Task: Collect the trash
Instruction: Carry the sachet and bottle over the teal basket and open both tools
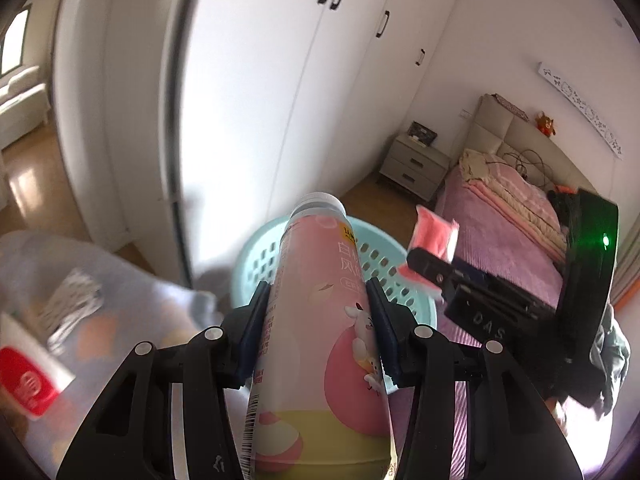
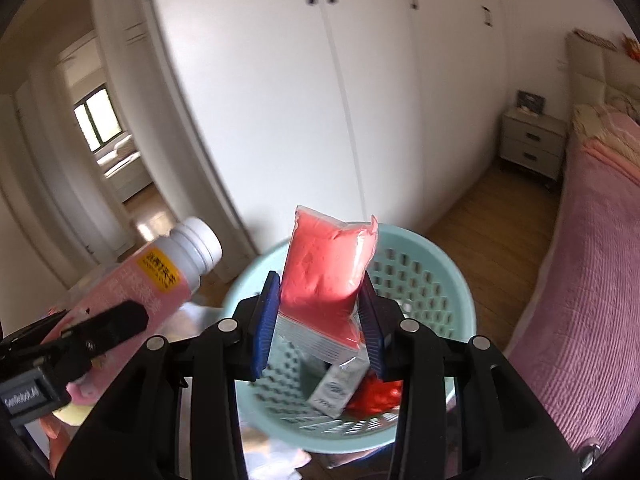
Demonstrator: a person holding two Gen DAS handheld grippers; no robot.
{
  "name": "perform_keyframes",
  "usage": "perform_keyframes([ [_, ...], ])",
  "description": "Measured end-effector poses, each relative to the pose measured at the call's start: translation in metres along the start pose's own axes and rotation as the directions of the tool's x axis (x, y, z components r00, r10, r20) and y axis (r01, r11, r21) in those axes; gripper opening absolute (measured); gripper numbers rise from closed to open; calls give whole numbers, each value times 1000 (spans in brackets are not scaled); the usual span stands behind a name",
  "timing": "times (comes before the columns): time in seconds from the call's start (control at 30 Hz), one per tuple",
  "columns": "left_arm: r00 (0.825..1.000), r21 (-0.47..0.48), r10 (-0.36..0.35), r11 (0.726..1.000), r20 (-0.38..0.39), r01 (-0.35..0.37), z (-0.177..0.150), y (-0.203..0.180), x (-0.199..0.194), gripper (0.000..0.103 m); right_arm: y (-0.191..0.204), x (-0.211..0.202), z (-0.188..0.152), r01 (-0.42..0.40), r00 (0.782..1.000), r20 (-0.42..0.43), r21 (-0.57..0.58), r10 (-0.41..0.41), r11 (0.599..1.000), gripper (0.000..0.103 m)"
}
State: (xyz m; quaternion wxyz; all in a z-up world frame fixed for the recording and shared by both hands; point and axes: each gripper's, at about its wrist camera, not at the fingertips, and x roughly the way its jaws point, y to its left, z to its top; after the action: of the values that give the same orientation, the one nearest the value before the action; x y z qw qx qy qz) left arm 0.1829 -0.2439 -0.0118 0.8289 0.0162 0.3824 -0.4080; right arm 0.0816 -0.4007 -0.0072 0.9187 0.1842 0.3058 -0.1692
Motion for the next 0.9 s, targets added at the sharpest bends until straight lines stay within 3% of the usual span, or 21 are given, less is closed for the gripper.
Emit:
perform_keyframes([
  [0.2,998,-21,-4,1000,-61,3,11,-6,57,47,-27,22,-1,59,997,-58,46,-56,997,35],
  [0.4,995,-43,11,999,-99,-16,13,-1,90,47,-33,41,-5,87,989,-120,47,-81,995,36],
  [0.53,997,-54,17,998,-78,-21,12,8,81,58,-32,48,-5,93,987,-134,58,-84,994,38],
  [0.63,998,-60,19,998,-60,-22,11,14,66,58,-33,52,-6,89,986,-145,76,-77,993,54],
  [0.9,999,-109,41,993,5,-40,-2,36,12,58,-25,41,-12,70,990,-127,75,-61,995,55],
])
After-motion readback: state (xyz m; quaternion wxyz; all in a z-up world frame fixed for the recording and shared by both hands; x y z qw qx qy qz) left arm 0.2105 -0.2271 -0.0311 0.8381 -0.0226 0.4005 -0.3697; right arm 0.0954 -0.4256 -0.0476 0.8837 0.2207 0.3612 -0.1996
